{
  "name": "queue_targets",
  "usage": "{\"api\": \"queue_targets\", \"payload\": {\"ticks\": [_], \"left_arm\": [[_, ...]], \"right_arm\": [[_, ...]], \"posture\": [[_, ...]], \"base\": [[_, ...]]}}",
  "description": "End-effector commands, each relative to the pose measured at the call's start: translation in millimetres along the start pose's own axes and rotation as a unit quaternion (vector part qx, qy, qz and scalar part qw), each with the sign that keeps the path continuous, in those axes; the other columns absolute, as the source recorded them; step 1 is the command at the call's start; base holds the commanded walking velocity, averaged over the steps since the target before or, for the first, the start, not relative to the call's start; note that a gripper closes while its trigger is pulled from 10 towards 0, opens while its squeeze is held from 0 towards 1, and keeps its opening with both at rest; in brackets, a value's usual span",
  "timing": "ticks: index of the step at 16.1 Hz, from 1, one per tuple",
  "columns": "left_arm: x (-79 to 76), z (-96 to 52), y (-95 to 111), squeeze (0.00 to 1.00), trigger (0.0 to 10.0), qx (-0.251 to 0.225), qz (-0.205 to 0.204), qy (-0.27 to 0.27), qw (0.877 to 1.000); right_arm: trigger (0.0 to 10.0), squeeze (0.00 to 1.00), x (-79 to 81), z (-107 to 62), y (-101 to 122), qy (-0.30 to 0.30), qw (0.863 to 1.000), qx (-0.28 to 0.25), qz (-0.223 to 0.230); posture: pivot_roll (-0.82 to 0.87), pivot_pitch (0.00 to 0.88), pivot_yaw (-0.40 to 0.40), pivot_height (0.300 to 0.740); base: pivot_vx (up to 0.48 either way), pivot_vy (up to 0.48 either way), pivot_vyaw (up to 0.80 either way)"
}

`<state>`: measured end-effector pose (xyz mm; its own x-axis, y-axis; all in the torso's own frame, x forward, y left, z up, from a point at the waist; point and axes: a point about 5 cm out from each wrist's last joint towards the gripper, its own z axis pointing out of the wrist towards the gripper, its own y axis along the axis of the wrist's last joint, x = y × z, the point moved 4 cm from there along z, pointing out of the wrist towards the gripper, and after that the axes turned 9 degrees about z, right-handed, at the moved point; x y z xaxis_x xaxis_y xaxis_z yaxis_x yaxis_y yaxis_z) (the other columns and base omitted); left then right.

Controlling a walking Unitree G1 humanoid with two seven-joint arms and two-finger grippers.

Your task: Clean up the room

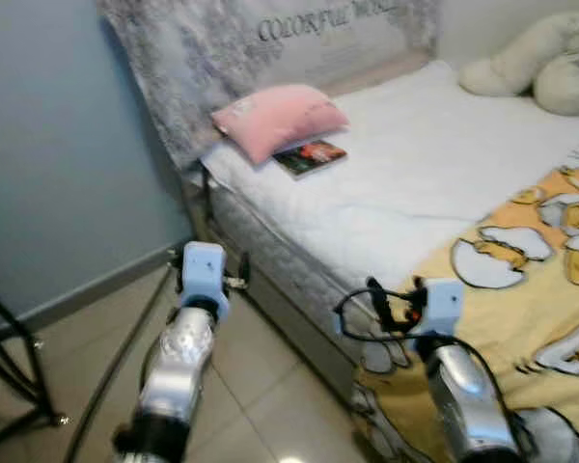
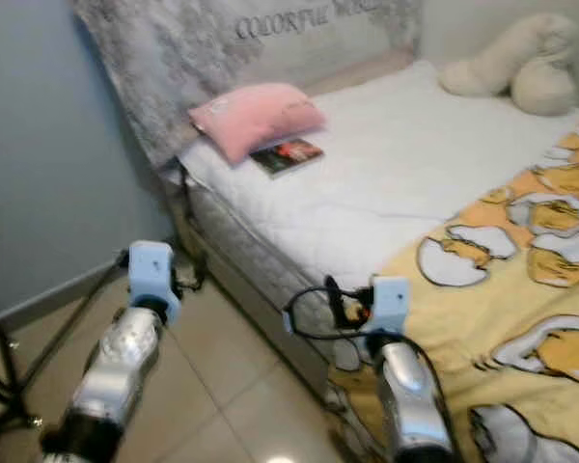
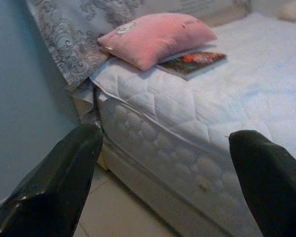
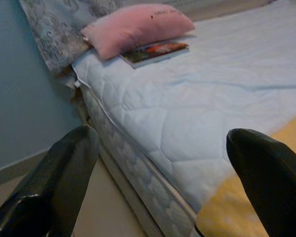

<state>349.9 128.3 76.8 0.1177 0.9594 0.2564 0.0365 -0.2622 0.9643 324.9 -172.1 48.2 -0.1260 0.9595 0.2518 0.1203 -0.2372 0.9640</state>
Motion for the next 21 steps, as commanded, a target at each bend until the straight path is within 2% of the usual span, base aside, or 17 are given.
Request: {"api": "queue_targets", "payload": {"ticks": [1,3,4,5,8,13,17,19,21], "left_arm": [[3.4,-8.2,-9,0.0,10.0,0.01,0.021,0.0,1.0],[4.8,-11.8,-15,0.0,10.0,0.017,0.022,-0.003,1.0],[4.6,-6.9,-6,0.0,10.0,0.004,-0.022,-0.008,1.0],[6.4,-4.2,1,0.0,10.0,-0.009,-0.034,-0.007,0.999],[14.0,1.2,8,0.0,10.0,-0.006,-0.025,0.019,1.0],[11.4,2.1,8,0.0,10.0,-0.001,-0.025,0.012,1.0],[13.5,4.8,10,0.0,10.0,-0.002,-0.019,0.018,1.0],[20.0,7.7,11,0.0,10.0,-0.005,-0.045,0.022,0.999],[19.4,8.6,13,0.0,10.0,-0.008,-0.044,0.017,0.999]], "right_arm": [[10.0,0.01,-1.5,-2.4,-3,-0.001,1.0,0.005,0.008],[10.0,0.01,-3.7,-3.9,-6,-0.003,1.0,0.011,0.012],[10.0,0.01,-0.7,-3.2,-7,0.002,1.0,0.01,0.017],[10.0,0.02,2.4,-2.3,-7,0.007,1.0,0.007,0.028],[10.0,0.02,9.5,1.4,-6,0.019,0.999,0.009,0.025],[10.0,0.0,1.0,0.0,-14,-0.004,0.999,0.029,0.026],[10.0,0.02,1.8,-1.4,-14,-0.003,0.999,0.027,0.022],[10.0,0.02,1.4,-0.2,-15,-0.006,0.999,0.031,0.018],[10.0,0.02,2.8,1.4,-15,0.002,0.999,0.035,0.013]], "posture": [[0.15,0.0,0.032,0.74],[0.16,0.0,0.029,0.74],[0.17,0.0,0.03,0.74],[0.17,0.0,0.031,0.74],[0.17,0.0,0.031,0.74],[0.17,0.0,0.032,0.74],[0.18,0.0,0.024,0.74],[0.19,0.0,0.009,0.74],[0.19,0.0,0.008,0.74]], "base": [[0.0,0.0,0.58],[0.0,0.0,0.58],[0.0,0.0,0.58],[0.262,0.0,0.58],[0.48,0.0,0.55],[0.48,0.0,0.33],[0.48,0.0,0.54],[0.48,0.0,0.48],[0.48,0.0,0.48]]}}
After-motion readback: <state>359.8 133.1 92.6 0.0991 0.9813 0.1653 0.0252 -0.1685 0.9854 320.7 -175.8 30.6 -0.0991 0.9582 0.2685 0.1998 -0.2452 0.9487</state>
